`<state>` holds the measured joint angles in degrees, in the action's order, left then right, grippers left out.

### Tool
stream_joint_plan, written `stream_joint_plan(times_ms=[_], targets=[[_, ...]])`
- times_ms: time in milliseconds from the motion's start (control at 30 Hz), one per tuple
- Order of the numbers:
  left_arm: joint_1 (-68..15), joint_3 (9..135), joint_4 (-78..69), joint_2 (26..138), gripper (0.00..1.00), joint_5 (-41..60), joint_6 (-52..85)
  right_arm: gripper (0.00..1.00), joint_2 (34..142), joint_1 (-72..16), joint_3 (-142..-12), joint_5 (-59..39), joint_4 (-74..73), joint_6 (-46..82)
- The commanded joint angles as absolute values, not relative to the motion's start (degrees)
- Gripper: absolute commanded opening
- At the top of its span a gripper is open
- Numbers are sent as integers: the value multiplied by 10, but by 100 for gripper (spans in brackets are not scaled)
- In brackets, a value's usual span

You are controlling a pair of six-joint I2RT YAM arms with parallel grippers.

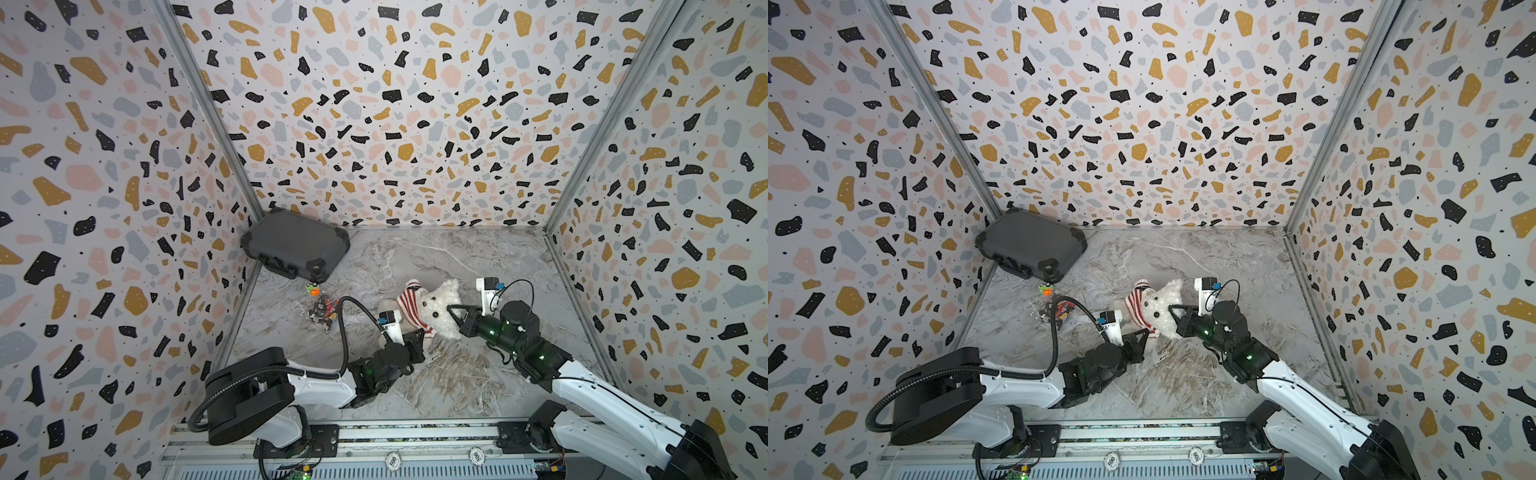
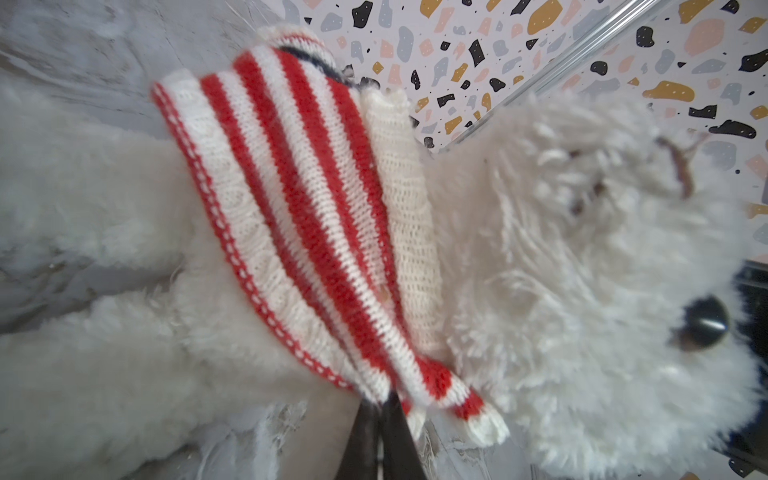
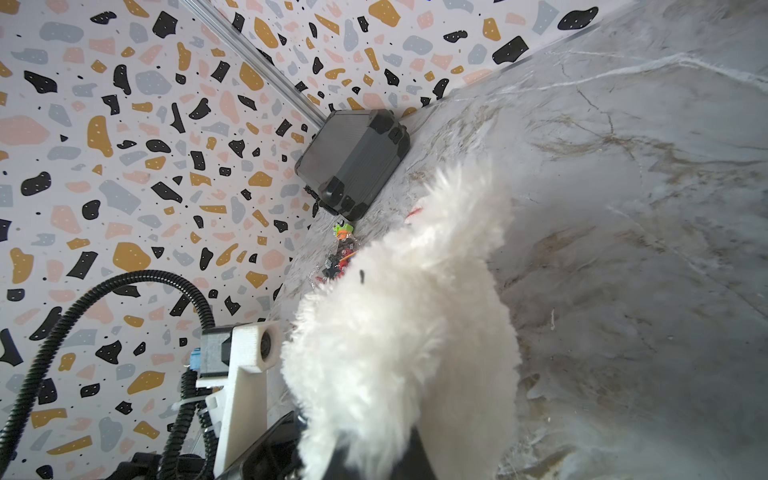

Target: Dress the teddy bear

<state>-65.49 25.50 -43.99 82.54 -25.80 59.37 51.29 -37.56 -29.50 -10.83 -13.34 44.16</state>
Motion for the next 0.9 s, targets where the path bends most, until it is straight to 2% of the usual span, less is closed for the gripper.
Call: stream_joint_plan(times_ms=[0, 167, 200, 267, 333, 467, 533, 667, 867], targets=[[-672, 269, -397, 819, 13, -248, 560, 0, 499, -374, -294, -98, -152, 427], [-690, 275, -369, 826, 19, -251, 553, 0, 501, -374, -292, -98, -156, 428], [-691, 273, -373, 826, 18, -253, 554, 0, 501, -374, -290, -98, -157, 429], [-690, 269, -382, 824, 11, -256, 557, 0, 501, -374, -289, -98, -158, 430], [-690, 268, -387, 821, 10, -257, 558, 0, 501, -374, -287, -98, -158, 430], [-690, 238, -448, 812, 37, -249, 572, 0, 500, -374, -289, -99, -158, 430], [-688, 216, -478, 802, 42, -264, 587, 0, 498, -374, -288, -100, -156, 430], [-669, 203, -499, 796, 43, -266, 597, 0, 499, -374, -284, -100, -160, 432], [-643, 204, -521, 796, 38, -252, 599, 0, 499, -374, -284, -107, -163, 434]])
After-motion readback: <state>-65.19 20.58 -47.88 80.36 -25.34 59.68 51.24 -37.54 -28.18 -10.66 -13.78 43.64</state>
